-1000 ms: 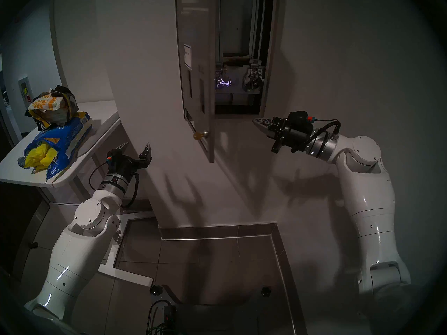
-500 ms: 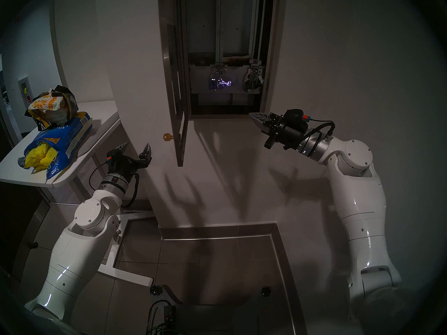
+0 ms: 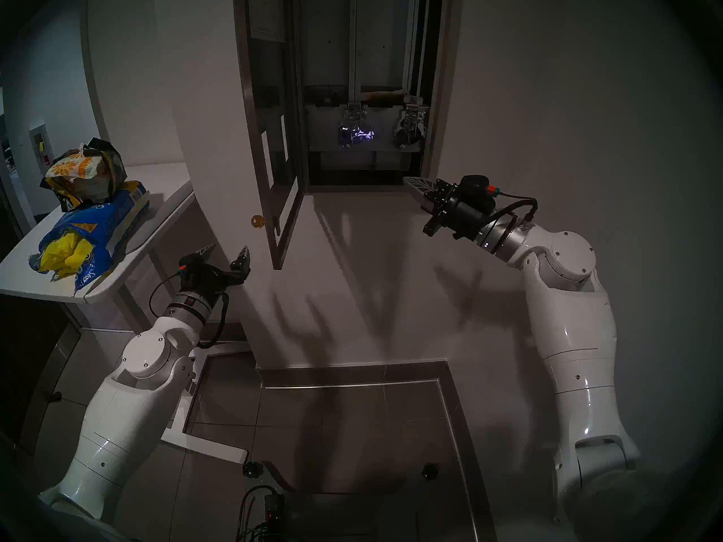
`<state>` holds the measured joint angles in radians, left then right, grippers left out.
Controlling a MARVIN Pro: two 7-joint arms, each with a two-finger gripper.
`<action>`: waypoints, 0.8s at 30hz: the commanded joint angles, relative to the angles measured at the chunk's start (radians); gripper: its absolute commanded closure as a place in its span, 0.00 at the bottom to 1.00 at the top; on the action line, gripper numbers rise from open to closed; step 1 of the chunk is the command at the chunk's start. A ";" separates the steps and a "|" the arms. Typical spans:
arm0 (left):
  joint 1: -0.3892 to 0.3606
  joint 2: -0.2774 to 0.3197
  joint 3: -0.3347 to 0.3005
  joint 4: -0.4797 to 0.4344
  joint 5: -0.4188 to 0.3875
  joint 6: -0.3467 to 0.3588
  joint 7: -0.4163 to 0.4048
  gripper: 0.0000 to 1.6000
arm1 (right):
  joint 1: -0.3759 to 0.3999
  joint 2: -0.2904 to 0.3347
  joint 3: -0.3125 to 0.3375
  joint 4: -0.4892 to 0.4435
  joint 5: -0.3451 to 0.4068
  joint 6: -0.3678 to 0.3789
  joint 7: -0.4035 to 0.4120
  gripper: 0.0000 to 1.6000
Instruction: Open the dispenser door, put the pads inside, close the door
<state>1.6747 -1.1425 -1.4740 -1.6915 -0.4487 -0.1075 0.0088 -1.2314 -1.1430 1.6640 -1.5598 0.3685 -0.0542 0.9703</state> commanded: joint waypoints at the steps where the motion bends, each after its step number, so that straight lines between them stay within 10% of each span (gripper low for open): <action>1: -0.004 0.018 0.012 0.005 0.001 0.001 -0.032 0.00 | 0.032 -0.005 0.009 -0.019 -0.008 -0.005 -0.027 1.00; 24: -0.005 0.079 0.067 -0.036 -0.079 -0.004 -0.277 0.00 | 0.136 -0.049 -0.054 0.039 -0.011 -0.011 -0.022 1.00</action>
<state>1.7029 -1.0772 -1.4016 -1.6917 -0.5185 -0.1009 -0.2352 -1.1747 -1.1824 1.6202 -1.5123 0.3472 -0.0565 0.9367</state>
